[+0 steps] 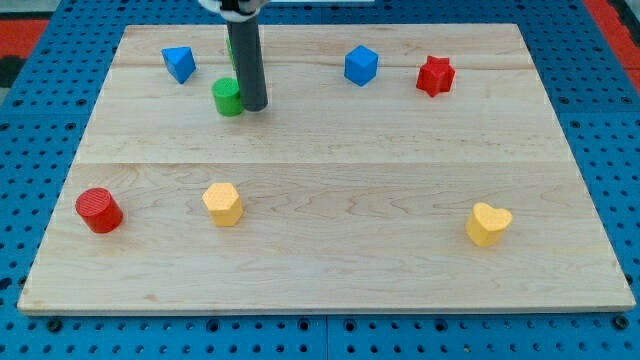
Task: Push green star in between the green circle and blue triangle
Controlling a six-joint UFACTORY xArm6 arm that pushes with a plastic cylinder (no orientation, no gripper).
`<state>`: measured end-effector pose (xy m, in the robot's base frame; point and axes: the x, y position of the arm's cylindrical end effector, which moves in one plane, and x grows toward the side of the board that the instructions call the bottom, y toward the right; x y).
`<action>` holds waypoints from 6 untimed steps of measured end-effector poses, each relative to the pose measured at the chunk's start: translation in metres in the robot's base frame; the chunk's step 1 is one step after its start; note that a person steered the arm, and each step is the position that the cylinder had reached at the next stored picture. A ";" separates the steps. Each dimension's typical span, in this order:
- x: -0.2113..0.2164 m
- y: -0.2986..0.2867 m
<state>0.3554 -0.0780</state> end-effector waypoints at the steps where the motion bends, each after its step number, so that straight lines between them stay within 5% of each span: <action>1: -0.049 0.033; 3: -0.157 0.033; 6: -0.084 -0.058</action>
